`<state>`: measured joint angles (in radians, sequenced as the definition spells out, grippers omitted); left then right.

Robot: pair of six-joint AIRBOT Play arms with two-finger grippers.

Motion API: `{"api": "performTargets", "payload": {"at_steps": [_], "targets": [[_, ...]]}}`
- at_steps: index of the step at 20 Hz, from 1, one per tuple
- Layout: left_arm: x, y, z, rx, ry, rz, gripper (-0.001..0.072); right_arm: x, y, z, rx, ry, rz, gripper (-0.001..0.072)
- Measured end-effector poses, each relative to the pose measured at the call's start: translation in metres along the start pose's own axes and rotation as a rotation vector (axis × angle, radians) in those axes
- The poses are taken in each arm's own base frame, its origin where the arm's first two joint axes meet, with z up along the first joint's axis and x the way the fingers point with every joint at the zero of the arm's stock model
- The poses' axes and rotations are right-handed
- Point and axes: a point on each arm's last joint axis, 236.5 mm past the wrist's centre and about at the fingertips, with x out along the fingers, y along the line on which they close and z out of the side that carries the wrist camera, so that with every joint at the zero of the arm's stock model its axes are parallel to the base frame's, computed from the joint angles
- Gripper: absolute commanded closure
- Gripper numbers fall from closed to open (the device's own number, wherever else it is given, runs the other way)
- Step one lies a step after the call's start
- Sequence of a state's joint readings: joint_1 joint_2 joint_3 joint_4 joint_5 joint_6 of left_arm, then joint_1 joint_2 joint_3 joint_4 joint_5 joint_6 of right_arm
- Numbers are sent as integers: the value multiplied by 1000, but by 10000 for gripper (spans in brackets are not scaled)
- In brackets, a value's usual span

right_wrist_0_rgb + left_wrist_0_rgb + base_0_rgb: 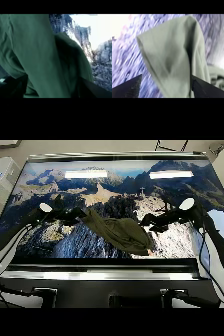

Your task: Fold the clothes and pants, and hang the long-sleeved shirts on hangers.

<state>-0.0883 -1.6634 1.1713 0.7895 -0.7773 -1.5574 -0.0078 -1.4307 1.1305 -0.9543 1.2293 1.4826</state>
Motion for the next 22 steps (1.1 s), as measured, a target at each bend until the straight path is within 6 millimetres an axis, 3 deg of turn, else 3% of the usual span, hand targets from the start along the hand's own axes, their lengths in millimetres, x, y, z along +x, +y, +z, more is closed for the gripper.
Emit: {"api": "performTargets", "payload": {"at_steps": [2, 4, 5, 7, 10, 11, 12, 13, 14, 17, 19, 22], "targets": [[9, -4, 4, -19, -34, -10, 6, 7, 0, 4, 3, -3, 16, -8], [16, -9, 8, -33, -65, -18, 225, 13, 0, 6, 9, 1, 32, -8], [20, -9, 7, -37, -71, -15, 236, 17, -1, 7, 12, 4, 36, -8], [24, -10, 8, -53, -81, -16, 492, 28, -3, 8, 15, 16, 35, -8], [28, -12, 6, -68, -82, -18, 628, 50, -3, 5, 11, 43, 29, 18], [28, -12, 6, -70, -80, -17, 684, 57, -2, 4, 4, 51, 25, 134], [29, -12, 5, -70, -79, -18, 684, 63, 1, 3, -6, 54, 23, 276], [29, -12, 4, -72, -75, -17, 684, 68, 3, 2, -13, 56, 20, 518], [29, -12, 4, -73, -73, -17, 685, 72, 5, 2, -20, 55, 18, 673], [26, -15, 3, -45, -70, -21, 687, 73, 8, 6, -43, 36, 7, 677], [12, -24, 10, 3, -96, -37, 687, 59, 15, 18, -95, -13, -13, 677], [-46, -63, 45, 138, -229, -105, 687, 6, 35, 55, -216, -172, -88, 677]]}}
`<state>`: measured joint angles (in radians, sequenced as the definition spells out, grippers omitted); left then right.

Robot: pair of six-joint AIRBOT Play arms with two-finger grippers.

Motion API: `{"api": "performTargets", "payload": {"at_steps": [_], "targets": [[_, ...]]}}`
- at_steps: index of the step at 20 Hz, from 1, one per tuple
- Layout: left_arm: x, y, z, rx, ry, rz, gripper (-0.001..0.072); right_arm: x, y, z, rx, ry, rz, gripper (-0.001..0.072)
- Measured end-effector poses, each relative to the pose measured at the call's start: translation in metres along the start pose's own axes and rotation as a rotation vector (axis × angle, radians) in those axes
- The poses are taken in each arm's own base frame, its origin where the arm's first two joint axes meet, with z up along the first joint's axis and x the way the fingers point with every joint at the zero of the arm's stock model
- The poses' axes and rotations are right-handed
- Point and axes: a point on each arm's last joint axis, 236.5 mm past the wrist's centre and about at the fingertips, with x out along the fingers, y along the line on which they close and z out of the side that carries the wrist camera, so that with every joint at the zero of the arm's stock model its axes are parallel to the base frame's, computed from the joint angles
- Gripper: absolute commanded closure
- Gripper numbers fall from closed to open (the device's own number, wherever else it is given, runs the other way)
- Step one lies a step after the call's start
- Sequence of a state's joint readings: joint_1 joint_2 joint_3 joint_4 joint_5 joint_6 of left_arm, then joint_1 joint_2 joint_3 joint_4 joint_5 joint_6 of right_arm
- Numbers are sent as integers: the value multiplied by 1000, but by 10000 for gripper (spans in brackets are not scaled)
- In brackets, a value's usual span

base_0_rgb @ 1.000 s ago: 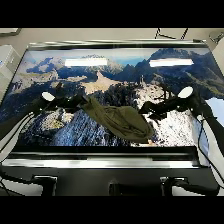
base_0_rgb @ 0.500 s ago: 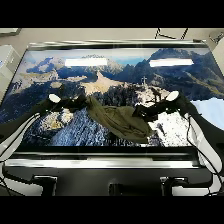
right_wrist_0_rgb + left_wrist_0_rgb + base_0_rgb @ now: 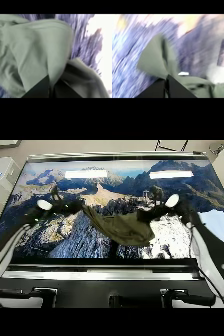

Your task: Fold the clothes and pants, and hang the long-sleeved shirts on hangers.

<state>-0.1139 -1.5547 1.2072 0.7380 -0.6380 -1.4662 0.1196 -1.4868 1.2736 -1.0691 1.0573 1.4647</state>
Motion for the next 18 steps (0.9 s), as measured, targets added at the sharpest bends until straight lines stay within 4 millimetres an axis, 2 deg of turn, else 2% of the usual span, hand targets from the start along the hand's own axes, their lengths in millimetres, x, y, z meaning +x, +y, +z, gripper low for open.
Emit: {"api": "performTargets", "payload": {"at_steps": [2, 4, 6, 7, 9, 11, 13, 15, 16, 17, 18], "targets": [[-55, -43, 46, 114, -144, -66, 687, -55, 7, 43, -72, -159, -82, 676], [-128, -91, 84, 230, -309, -132, 687, -127, 19, 81, -123, -352, -160, 676], [-210, -136, 103, 331, -473, -187, 687, -205, 36, 101, -154, -538, -216, 676], [-251, -155, 106, 380, -553, -204, 687, -239, 44, 103, -165, -614, -235, 676], [-322, -182, 100, 467, -687, -219, 687, -302, 58, 93, -179, -739, -263, 676], [-382, -198, 90, 527, -805, -220, 687, -345, 67, 74, -181, -807, -278, 676], [-429, -208, 78, 568, -904, -215, 687, -381, 74, 51, -185, -867, -285, 676], [-467, -212, 70, 589, -998, -202, 687, -406, 79, 30, -185, -903, -291, 676], [-480, -212, 67, 594, -1030, -192, 687, -412, 78, 21, -180, -904, -296, 676], [-488, -211, 66, 600, -1052, -175, 687, -412, 75, 12, -173, -881, -305, 676], [-487, -205, 66, 605, -1050, -150, 687, -404, 70, 3, -159, -834, -317, 676]]}}
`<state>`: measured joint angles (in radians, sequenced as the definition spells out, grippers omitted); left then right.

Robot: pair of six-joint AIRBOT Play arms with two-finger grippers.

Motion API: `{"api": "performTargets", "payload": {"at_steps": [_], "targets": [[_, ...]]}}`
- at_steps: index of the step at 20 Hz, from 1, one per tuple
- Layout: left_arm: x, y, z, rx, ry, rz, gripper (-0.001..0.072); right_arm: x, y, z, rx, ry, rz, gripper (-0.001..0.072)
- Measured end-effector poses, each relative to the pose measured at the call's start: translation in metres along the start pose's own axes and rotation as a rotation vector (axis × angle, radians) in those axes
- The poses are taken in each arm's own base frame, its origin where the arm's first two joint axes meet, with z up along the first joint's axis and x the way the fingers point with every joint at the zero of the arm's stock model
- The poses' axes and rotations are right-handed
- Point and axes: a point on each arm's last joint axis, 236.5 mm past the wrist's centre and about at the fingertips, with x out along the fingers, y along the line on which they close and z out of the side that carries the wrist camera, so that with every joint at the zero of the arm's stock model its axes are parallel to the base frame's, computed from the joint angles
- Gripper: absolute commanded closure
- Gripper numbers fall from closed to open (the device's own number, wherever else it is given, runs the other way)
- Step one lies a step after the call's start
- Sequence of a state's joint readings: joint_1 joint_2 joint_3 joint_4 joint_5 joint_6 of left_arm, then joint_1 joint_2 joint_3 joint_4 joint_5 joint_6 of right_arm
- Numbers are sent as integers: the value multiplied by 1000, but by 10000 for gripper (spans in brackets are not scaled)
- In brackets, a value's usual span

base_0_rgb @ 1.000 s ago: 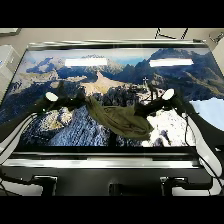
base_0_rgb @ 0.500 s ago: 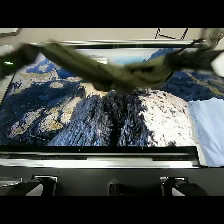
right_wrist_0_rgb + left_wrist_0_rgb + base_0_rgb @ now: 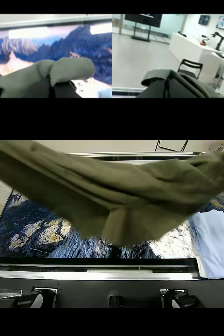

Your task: Fold the clothes and pants, and hang the long-sleeved shirts on hangers.

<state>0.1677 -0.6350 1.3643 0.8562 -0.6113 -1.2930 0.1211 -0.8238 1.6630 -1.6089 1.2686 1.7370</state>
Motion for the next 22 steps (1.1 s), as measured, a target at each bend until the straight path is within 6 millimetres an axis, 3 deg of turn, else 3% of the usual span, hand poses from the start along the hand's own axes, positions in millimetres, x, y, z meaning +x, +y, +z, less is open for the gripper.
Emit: {"api": "performTargets", "payload": {"at_steps": [2, 4, 7, 10, 11, 12, 13, 14, 15, 17, 19, 20, 22], "targets": [[5, 14, -31, 11, 91, 31, 687, 13, -8, -44, -4, 168, -34, 676], [14, 38, -89, -17, 232, 65, 687, 39, -16, -101, -8, 362, -67, 675], [21, 71, -211, -114, 483, 105, 686, 96, -27, -183, 8, 549, -102, 675], [16, 81, -324, -217, 686, 124, 686, 167, -28, -258, 139, 618, -120, 669], [12, 81, -356, -238, 748, 128, 686, 187, -24, -281, 200, 639, -119, 595], [9, 80, -381, -257, 797, 132, 686, 204, -21, -300, 254, 662, -118, 454], [6, 81, -400, -268, 833, 137, 686, 218, -18, -317, 307, 686, -118, 178], [3, 81, -415, -277, 864, 141, 686, 227, -15, -329, 350, 708, -118, 118], [1, 81, -425, -284, 885, 146, 686, 234, -15, -336, 384, 732, -121, 112], [-2, 85, -436, -293, 904, 160, 686, 239, -28, -328, 405, 757, -127, 105], [-5, 90, -439, -301, 912, 174, 686, 234, -59, -309, 410, 785, -146, 123], [-7, 91, -441, -305, 920, 177, 686, 225, -81, -303, 425, 808, -165, 203], [-11, 93, -443, -313, 935, 181, 686, 200, -117, -307, 469, 888, -195, 251]]}}
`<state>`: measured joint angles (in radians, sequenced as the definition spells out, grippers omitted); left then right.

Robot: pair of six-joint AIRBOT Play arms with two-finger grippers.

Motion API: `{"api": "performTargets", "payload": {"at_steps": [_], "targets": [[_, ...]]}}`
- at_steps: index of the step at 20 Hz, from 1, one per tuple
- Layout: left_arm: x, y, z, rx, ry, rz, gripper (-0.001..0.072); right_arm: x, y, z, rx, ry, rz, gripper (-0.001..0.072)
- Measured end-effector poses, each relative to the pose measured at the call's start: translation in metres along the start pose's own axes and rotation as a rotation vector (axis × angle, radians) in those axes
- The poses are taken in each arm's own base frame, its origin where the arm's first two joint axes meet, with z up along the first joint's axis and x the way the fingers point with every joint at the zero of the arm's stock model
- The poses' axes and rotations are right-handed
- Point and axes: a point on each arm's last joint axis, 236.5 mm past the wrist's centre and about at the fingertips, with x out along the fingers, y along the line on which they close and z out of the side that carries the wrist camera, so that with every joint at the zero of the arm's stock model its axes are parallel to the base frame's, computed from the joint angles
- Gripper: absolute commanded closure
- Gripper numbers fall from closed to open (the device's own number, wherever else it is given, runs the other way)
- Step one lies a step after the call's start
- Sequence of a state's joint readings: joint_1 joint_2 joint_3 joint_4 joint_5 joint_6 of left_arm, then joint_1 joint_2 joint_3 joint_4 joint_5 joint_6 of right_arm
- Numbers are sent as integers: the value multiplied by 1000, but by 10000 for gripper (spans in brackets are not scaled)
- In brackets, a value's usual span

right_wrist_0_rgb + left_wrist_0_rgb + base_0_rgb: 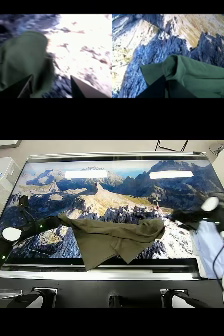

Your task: Fold the clothes and pants, and hang the long-sleeved shirts on hangers.

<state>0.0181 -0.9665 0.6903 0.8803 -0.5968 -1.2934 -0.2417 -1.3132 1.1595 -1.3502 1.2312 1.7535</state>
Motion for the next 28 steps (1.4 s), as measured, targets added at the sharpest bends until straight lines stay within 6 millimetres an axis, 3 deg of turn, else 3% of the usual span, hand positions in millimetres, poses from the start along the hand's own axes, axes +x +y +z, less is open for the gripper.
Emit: {"api": "performTargets", "payload": {"at_steps": [1, 3, 6, 9, 14, 15, 16, 17, 20, 22, 24, 26, 28], "targets": [[0, 1, -2, -3, 8, 0, 686, -1, -19, -12, 22, 64, -4, 273], [0, 1, -5, -6, 21, -1, 686, 8, -38, -50, 56, 215, 34, 279], [0, 1, -7, -7, 31, -4, 686, 37, -26, -101, 97, 355, 178, 279], [0, 1, -9, -16, 39, -6, 686, 62, 3, -114, 143, 333, 307, 278], [0, 0, -11, -35, 45, -8, 685, 90, 42, -110, 132, 240, 356, 289], [0, 0, -11, -36, 45, -8, 686, 94, 47, -110, 134, 234, 359, 364], [0, 0, -11, -39, 45, -8, 685, 98, 52, -111, 138, 229, 360, 557], [0, 0, -11, -39, 45, -8, 686, 102, 53, -111, 140, 224, 354, 679], [-1, -1, -8, -39, 41, -9, 686, 104, 58, -108, 119, 212, 350, 679], [-8, -8, 9, -19, 4, -18, 686, 84, 71, -92, 39, 170, 380, 679], [-28, -25, 48, 55, -86, -30, 686, 39, 93, -58, -79, 60, 420, 678], [-67, -53, 105, 168, -230, -42, 686, -37, 116, -6, -198, -160, 455, 678], [-132, -92, 168, 288, -422, -52, 686, -147, 136, 40, -304, -463, 476, 677]]}}
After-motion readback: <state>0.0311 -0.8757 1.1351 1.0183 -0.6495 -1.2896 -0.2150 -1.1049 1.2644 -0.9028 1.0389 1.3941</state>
